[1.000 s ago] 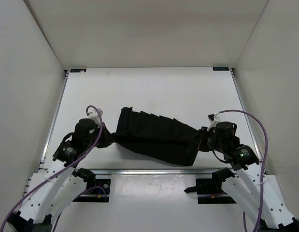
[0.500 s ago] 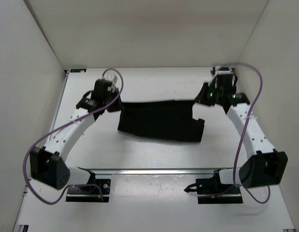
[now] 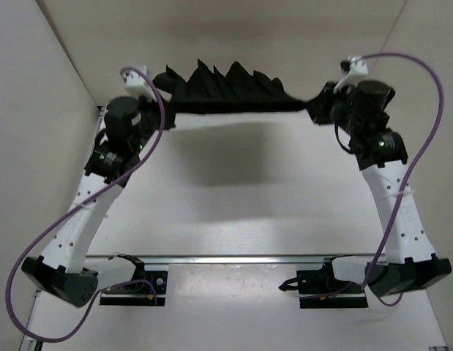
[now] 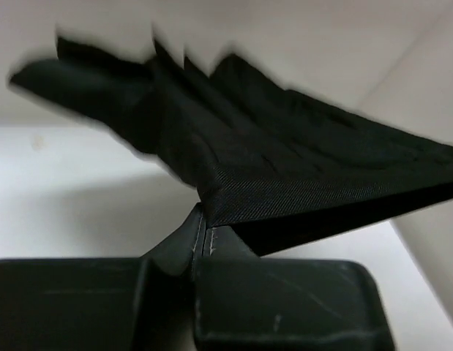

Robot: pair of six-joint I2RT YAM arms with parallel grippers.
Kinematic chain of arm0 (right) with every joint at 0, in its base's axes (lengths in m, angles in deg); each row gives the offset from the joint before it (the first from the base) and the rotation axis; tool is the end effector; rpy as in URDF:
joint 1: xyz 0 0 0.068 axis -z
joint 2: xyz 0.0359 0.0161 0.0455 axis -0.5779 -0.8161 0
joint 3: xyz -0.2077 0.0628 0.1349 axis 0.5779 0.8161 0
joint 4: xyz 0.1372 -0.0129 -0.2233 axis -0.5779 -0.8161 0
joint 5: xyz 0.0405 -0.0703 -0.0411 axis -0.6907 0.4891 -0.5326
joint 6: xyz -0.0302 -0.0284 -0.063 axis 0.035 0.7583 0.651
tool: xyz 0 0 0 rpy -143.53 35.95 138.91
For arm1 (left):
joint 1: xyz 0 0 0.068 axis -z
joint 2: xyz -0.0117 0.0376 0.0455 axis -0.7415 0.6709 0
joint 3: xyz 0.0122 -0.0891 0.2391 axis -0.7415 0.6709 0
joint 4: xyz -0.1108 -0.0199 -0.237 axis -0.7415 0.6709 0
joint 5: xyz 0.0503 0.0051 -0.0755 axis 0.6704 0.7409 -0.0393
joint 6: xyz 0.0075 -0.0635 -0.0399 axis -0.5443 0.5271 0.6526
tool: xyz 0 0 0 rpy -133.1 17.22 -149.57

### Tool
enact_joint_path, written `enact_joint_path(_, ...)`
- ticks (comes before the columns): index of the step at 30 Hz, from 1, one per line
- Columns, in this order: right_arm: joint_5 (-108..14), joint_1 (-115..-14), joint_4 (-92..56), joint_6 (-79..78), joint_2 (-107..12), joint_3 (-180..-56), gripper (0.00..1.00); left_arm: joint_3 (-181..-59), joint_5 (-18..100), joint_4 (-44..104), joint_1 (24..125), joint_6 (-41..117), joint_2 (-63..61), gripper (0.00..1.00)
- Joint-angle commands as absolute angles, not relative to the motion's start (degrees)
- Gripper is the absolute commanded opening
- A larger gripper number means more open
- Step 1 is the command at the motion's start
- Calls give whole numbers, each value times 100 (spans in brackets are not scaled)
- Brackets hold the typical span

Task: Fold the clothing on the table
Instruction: Flatten the skirt out

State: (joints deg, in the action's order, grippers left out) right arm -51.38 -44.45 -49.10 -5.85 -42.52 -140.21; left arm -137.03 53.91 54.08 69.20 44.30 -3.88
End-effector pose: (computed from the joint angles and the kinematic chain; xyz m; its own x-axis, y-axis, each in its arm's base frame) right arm 0.2935 0.0602 0.4783 -0.2278 0.1686 -0.9590 -0.3123 0.9202 0.2360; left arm 0.2827 -0.1048 0.4629 -0.1738 -0.2685 -0.9475 0.2447 0.9202 -0.3056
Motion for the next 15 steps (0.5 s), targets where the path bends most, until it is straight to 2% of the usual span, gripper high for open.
enact_joint_path(1, -4631, -4023, -4816, -376, -3622, -12488, 0, -11997, 5792, 5615, 6895, 4530, -939, 0)
enact_joint_path(7, -4718, -4277, -5298, -804, -2321, -9799, 1, -10060, 5651, 6324, 7281, 5259, -2259, 0)
enact_joint_path(10, -4711, -4830, -5527, -1410, -1625, -9165, 0, -9698, 5573, 6940, 7396, 5637, -2892, 0)
enact_joint_path(13, -4334, -5805, -5905, -1877, -1308, -9014, 0, -9688, 5458, 7486, 7326, 5744, -3375, 0)
enact_joint_path(15, -4366, -5738, -5854, -1861, -1421, -8865, 0, -9610, 5423, 7514, 7204, 5578, -3263, 0)
